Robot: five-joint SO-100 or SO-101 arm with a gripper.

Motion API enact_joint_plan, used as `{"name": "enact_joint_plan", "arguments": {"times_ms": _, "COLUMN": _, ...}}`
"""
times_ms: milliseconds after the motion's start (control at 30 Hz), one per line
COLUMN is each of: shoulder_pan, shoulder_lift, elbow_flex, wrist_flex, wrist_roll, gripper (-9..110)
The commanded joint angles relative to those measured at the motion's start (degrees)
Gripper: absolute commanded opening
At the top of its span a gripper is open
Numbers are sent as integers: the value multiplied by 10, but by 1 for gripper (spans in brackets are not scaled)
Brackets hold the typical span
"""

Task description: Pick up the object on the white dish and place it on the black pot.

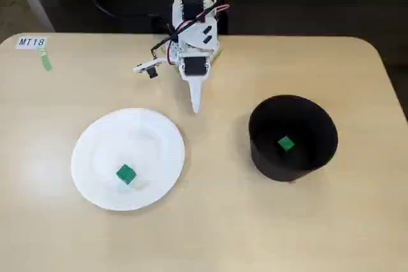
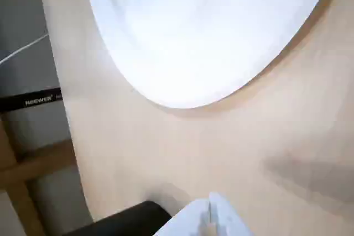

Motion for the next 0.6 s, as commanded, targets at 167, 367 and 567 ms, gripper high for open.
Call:
{"name": "enact_joint_plan", "arguments": {"times_ms": 167, "shoulder_pan": 8, "shoulder_lift": 66, "elbow_flex": -9, "wrist_flex": -32, "wrist_roll": 29, "gripper": 0}}
{"name": "enact_joint_plan", "arguments": {"times_ms": 367, "shoulder_pan": 8, "shoulder_lift": 66, "elbow_flex": -11, "wrist_flex": -31, "wrist_roll": 28, "gripper": 0}}
{"name": "enact_joint_plan", "arguments": {"times_ms": 567, "shoulder_pan": -10, "shoulder_lift": 59, "elbow_flex": -113, "wrist_flex": 34, "wrist_roll": -23, "gripper": 0}}
